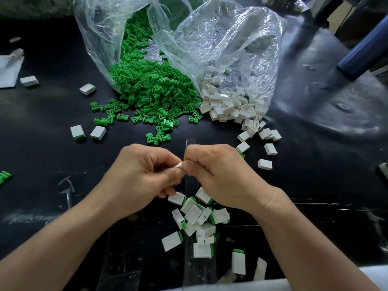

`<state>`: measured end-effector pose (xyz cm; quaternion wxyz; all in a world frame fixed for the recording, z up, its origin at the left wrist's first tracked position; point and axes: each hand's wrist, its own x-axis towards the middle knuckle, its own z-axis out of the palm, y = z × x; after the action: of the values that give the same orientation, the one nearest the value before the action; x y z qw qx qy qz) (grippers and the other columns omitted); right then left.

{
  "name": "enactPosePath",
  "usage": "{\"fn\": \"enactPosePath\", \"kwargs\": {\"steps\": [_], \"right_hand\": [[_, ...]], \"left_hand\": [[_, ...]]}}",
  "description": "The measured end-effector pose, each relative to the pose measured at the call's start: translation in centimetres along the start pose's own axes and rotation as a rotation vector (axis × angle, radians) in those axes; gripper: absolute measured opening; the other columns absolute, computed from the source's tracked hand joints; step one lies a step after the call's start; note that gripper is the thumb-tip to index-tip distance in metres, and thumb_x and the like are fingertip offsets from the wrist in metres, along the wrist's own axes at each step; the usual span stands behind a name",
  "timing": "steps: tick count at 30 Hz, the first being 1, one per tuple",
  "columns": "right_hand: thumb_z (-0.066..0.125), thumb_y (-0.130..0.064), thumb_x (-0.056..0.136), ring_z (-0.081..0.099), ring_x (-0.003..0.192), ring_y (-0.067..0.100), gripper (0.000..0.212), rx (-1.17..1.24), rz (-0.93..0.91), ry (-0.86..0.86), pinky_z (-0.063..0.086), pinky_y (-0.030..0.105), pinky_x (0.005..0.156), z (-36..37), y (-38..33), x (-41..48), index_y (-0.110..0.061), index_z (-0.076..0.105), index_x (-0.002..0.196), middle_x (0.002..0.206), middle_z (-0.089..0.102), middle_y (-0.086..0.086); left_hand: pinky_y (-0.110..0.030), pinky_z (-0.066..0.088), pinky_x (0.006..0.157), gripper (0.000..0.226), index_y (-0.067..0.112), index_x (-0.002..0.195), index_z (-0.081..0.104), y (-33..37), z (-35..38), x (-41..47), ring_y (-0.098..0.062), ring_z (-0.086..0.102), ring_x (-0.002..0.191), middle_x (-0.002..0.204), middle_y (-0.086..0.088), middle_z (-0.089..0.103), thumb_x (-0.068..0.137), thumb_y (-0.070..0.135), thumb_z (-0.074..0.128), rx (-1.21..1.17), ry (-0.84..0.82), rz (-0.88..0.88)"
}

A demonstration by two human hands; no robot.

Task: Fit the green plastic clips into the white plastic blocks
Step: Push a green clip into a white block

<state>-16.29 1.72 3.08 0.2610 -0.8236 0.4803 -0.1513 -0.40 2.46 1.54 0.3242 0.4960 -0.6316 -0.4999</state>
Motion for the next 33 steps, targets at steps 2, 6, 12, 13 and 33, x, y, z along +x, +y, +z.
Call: {"fn": "enactPosePath", "kwargs": {"steps": [2,6,12,13,33], "right_hand": [[0.05,-0.017,0.092,0.038,0.062,0.017,0.02,-0.015,-0.02,0.0,0.034,0.039,0.061,-0.1,-0.1,0.0,-0.013,0.048,0.072,0.058,0.036,-0.01],[0.053,-0.02,0.092,0.045,0.058,0.018,0.022,0.178,0.036,0.111,0.039,0.035,0.056,-0.1,0.2,0.0,-0.016,0.051,0.07,0.058,0.047,-0.006],[0.038,-0.06,0.072,0.056,0.054,0.009,0.047,0.815,0.237,0.056,0.039,0.017,0.047,-0.2,0.1,0.2,-0.018,0.061,0.073,0.062,0.061,-0.004],[0.036,-0.06,0.072,0.057,0.056,0.01,0.05,0.897,0.25,0.006,0.039,0.018,0.047,0.0,-0.1,0.2,-0.018,0.062,0.076,0.065,0.062,-0.002],[0.032,-0.06,0.073,0.046,0.044,0.011,0.054,1.12,0.362,-0.155,0.031,0.02,0.043,1.1,-0.9,0.3,-0.01,0.052,0.065,0.052,0.053,-0.002]], "left_hand": [[-0.017,0.047,0.044,0.01,0.01,0.071,0.071,0.0,0.1,0.0,-0.01,0.061,0.046,0.053,-0.003,0.064,0.078,0.005,0.067,-0.017,-0.003,0.016],[-0.019,0.049,0.045,0.026,0.008,0.074,0.071,0.6,0.0,0.2,-0.013,0.063,0.049,0.063,-0.011,0.068,0.06,0.029,0.066,-0.219,0.041,0.024],[-0.016,0.051,0.059,0.023,0.014,0.078,0.075,0.9,-0.1,0.3,-0.008,0.066,0.07,0.083,-0.002,0.074,0.059,0.025,0.067,-0.39,0.115,0.078],[-0.015,0.052,0.063,0.024,0.014,0.079,0.074,0.9,-0.1,0.3,-0.008,0.067,0.076,0.089,-0.001,0.074,0.058,0.024,0.068,-0.414,0.115,0.089],[-0.024,0.051,0.048,0.02,0.004,0.089,0.067,0.8,0.5,0.1,-0.019,0.057,0.044,0.056,-0.013,0.063,0.07,0.007,0.06,-0.452,0.039,0.139]]}}
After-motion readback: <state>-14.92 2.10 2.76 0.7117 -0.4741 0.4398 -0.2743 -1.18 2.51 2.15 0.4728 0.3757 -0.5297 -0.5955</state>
